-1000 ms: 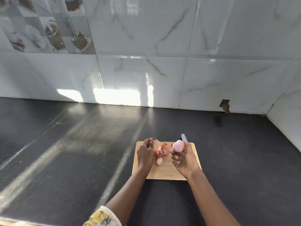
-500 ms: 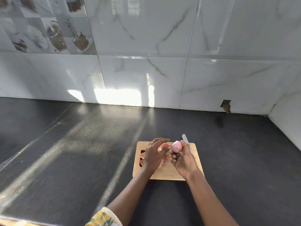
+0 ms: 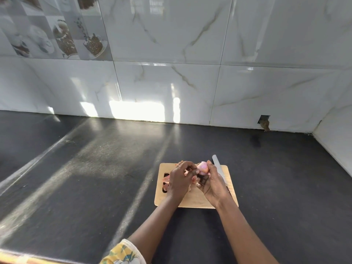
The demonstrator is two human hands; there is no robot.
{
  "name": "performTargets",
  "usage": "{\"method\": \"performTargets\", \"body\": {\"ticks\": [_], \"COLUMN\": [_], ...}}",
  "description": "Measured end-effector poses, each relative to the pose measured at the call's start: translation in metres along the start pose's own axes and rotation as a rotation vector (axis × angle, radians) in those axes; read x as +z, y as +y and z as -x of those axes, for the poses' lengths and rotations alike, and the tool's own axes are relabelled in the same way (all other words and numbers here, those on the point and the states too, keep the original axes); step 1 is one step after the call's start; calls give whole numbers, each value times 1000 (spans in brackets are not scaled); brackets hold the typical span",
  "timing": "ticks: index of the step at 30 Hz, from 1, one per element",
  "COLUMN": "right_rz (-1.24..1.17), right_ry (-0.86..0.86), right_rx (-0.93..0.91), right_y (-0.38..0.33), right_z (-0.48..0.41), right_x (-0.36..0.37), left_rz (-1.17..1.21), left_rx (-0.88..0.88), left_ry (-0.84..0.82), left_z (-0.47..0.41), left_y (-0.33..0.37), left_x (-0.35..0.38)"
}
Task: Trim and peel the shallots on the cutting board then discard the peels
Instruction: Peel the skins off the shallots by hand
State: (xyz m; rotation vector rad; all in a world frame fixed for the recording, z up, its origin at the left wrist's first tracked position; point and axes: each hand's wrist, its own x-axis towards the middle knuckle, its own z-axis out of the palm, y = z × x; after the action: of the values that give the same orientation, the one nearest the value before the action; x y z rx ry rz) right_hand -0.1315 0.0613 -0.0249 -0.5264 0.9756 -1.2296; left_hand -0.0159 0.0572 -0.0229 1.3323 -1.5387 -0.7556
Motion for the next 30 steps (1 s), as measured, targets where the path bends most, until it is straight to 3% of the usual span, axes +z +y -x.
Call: {"method": "performTargets", "body": {"ticks": [15,21,30], "right_rz": [66,63,-14], "right_ry": [6,3,-18], "right_rx": [-5,-11,-50], "right_y": [-2,-1,-1], "right_z": [-2,1,-1], "right_x": [5,6,6], "left_rz": [35,-90,-158], "left_rx": [55,124,80], "left_ry": [124,125,86], "left_z": [0,-1,4], "left_y": [1,-1,-1], "left_x": [-1,2,8]}}
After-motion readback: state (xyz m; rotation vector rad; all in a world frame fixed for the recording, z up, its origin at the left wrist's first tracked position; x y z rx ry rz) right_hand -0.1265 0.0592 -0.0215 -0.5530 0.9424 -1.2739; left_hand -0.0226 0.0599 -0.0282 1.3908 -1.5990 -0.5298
